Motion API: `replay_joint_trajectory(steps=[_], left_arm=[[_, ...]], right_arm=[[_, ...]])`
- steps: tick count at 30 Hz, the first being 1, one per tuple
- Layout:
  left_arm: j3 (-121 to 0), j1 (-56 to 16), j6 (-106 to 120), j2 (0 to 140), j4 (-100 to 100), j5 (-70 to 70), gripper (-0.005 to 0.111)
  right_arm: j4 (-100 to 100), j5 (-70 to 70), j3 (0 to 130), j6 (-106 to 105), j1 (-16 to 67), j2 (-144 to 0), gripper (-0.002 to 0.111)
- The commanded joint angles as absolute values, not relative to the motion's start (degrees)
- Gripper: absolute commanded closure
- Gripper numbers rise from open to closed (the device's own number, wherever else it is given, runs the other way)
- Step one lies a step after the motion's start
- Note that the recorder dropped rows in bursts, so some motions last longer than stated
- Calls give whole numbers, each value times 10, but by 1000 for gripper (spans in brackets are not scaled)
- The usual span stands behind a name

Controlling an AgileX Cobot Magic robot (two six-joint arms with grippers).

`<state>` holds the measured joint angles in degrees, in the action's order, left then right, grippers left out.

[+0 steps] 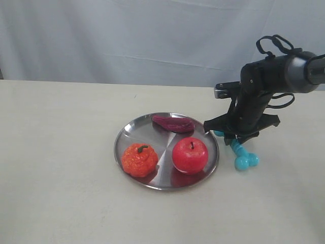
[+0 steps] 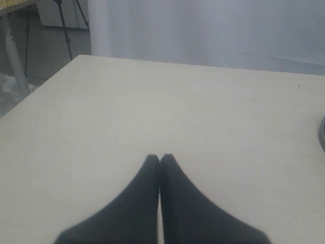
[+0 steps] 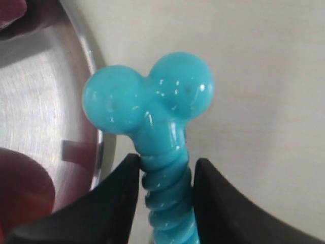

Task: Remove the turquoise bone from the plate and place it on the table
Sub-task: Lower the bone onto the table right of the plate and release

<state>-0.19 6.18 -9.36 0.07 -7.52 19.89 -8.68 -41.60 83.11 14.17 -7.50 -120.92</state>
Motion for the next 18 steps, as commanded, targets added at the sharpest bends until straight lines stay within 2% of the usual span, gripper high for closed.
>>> replay_joint_trajectory(steps=[1,11,12,16,18], left_arm=[[0,58,-94,0,-75,197,107],[0,58,-94,0,-75,197,107],[0,58,-94,0,-75,197,107],[0,58,-94,0,-75,197,107],[0,58,-94,0,-75,197,107]], right_arm=[[-92,-409,831,137,-79,-1208,109],[-92,-410,831,131,-79,-1208,108],[-92,-410,831,130,-79,-1208,105],[-92,-411,831,130,-79,-1208,76],[-92,-411,831,130,-79,-1208,65]])
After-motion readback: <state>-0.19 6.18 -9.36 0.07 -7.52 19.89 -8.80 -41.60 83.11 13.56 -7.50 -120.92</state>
